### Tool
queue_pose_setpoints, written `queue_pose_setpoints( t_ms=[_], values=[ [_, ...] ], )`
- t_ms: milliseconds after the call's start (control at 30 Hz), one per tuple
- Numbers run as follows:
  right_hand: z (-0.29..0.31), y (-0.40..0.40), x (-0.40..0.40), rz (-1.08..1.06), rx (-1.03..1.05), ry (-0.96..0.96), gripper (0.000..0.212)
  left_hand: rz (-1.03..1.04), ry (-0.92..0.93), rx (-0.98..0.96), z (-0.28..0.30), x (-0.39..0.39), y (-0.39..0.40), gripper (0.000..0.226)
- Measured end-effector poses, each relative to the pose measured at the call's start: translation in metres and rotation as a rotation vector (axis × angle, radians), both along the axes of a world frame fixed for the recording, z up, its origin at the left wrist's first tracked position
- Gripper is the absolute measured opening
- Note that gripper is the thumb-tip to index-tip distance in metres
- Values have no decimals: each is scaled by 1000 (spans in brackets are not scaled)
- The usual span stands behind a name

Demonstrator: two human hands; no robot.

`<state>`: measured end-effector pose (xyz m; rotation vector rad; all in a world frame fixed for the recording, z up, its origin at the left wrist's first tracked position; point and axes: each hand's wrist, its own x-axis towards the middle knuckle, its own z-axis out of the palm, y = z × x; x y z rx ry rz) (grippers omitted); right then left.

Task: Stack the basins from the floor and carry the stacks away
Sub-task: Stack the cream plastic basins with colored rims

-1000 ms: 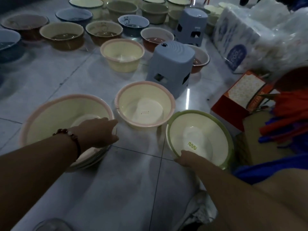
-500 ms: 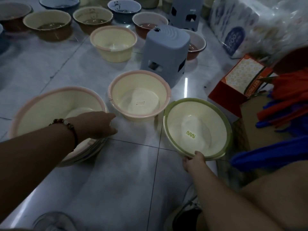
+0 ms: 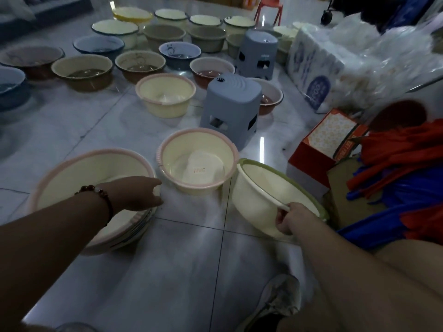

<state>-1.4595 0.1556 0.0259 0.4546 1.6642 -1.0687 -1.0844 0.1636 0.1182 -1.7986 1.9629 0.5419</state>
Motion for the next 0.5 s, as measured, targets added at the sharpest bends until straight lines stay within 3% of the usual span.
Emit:
queue_pose_setpoints(
  t_ms=[167, 367, 500],
  values=[
    [58, -10, -11, 281, -60, 82, 24, 38, 81, -26, 18, 3, 12, 71],
    [126, -26, 1, 607, -214, 211, 23, 136, 274, -115, 44, 15, 29, 66],
    [152, -20, 22, 722, -280, 125, 23, 299, 440, -178, 56, 27, 41, 60]
  ],
)
